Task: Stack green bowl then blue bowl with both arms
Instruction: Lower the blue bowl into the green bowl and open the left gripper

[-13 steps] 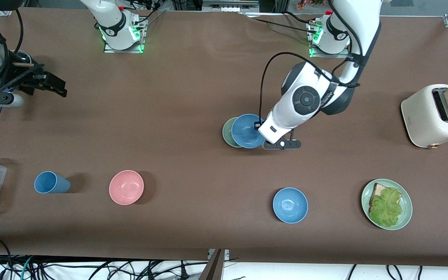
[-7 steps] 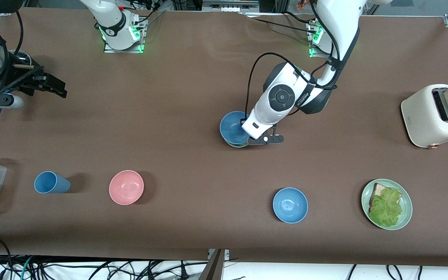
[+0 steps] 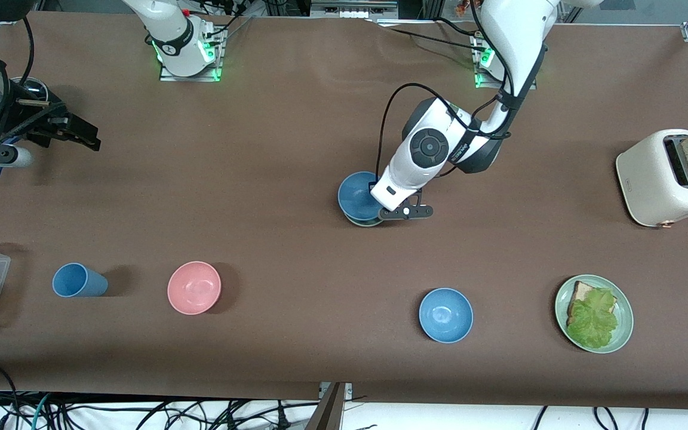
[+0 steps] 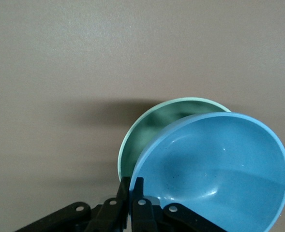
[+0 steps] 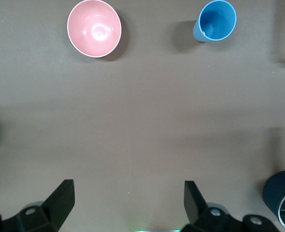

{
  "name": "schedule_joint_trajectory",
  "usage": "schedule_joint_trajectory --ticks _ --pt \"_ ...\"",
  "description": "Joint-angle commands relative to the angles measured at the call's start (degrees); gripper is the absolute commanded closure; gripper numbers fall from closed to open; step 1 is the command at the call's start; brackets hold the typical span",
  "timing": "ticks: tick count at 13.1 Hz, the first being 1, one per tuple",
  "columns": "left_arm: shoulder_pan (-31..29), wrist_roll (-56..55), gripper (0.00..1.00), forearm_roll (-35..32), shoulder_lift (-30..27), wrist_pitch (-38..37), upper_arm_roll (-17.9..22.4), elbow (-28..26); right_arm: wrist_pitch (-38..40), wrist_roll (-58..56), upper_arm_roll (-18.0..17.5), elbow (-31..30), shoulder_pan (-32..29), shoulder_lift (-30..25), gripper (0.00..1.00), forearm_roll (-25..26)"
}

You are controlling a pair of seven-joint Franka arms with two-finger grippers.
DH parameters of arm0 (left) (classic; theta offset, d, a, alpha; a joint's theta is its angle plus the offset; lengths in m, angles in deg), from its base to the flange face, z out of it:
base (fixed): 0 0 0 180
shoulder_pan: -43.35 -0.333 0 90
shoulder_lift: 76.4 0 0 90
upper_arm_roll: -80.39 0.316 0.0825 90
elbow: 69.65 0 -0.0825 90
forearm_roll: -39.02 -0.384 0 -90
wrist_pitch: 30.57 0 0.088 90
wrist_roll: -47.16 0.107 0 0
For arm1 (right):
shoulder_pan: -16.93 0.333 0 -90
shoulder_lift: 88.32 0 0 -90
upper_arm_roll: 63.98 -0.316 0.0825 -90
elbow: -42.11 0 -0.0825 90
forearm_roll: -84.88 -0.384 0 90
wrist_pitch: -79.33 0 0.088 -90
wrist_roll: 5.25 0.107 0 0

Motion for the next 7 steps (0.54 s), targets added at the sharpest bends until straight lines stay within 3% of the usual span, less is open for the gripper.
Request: schedule_joint_trajectory --ticks 1,4,5,6,7 --pt "0.8 -0.5 0.91 0.3 -0.5 1.0 0.8 -0.6 0.6 -0.4 -0.5 0.7 -0.8 0.3 0.0 -0.1" --pt "0.6 -1.6 0.61 0.5 -0.4 0.9 0.8 -0.3 0.5 -0.4 -0.5 0.7 -0.9 0.3 0.0 -0.2" --pt "0.4 -1.6 0.56 0.8 -0.5 0.6 0.8 -0.1 0.6 -0.4 -0.5 0.7 -0.9 0.3 0.0 -0.2" --pt "0.2 -1.7 0.42 1.0 -0.7 0.3 1.0 0.3 0.5 -0.4 -0.5 0.7 -0.9 0.3 0.0 -0.2" --pt "0.0 -1.5 0.15 1.1 -1.2 0.3 1.2 0.4 0.6 -0.4 -0.5 0.7 -0.9 0.3 0.0 -0.2"
